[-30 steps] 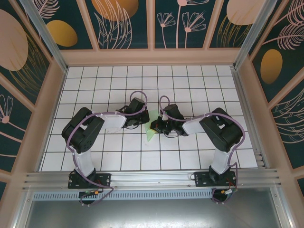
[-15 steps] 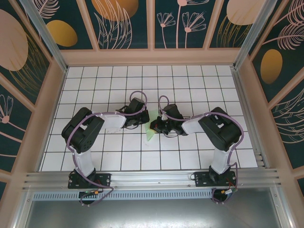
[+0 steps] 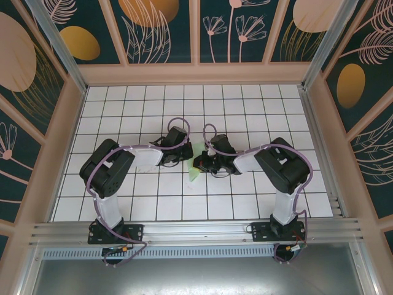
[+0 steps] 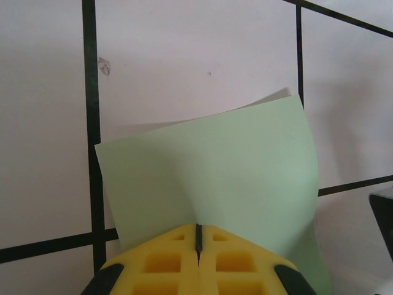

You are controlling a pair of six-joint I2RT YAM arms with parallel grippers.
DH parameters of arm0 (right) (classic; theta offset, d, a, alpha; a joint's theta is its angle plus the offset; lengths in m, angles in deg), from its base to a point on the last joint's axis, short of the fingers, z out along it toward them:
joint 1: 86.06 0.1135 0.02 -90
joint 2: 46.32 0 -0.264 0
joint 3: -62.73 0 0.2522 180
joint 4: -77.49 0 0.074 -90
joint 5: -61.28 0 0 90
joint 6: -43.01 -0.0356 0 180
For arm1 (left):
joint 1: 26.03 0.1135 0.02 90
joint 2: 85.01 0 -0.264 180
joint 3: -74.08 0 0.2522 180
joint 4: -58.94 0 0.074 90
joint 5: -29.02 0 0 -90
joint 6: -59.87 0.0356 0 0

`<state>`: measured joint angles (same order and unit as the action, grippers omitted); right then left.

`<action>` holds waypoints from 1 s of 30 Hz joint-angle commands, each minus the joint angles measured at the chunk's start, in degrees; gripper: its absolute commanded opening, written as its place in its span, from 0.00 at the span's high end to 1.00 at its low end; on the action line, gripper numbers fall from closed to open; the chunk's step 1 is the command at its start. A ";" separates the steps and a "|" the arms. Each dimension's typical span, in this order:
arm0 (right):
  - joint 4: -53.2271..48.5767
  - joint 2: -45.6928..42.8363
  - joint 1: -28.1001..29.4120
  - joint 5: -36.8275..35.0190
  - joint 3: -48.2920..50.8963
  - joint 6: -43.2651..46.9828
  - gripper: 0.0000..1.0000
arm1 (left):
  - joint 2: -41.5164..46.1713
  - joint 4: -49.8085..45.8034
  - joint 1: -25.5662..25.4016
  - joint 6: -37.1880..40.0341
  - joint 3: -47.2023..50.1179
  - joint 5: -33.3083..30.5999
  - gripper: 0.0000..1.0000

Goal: Fold a paper plane with a square sheet of paper (pick it up from the middle)
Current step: Third fold the triangle at the center of the table.

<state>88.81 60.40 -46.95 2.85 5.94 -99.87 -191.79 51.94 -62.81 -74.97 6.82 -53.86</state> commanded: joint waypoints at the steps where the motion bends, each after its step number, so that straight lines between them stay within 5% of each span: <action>1: -1.23 1.02 0.44 -0.29 -1.57 1.49 1.00 | -2.38 -3.43 -0.33 0.10 1.86 1.84 1.00; 30: -6.45 -3.77 1.18 -4.84 -0.56 3.17 1.00 | -0.49 -3.86 -0.34 -0.56 2.19 0.27 1.00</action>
<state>84.31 58.54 -46.08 -0.27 5.20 -98.23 -191.40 51.88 -62.81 -75.19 7.19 -53.97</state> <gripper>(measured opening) 0.065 0.061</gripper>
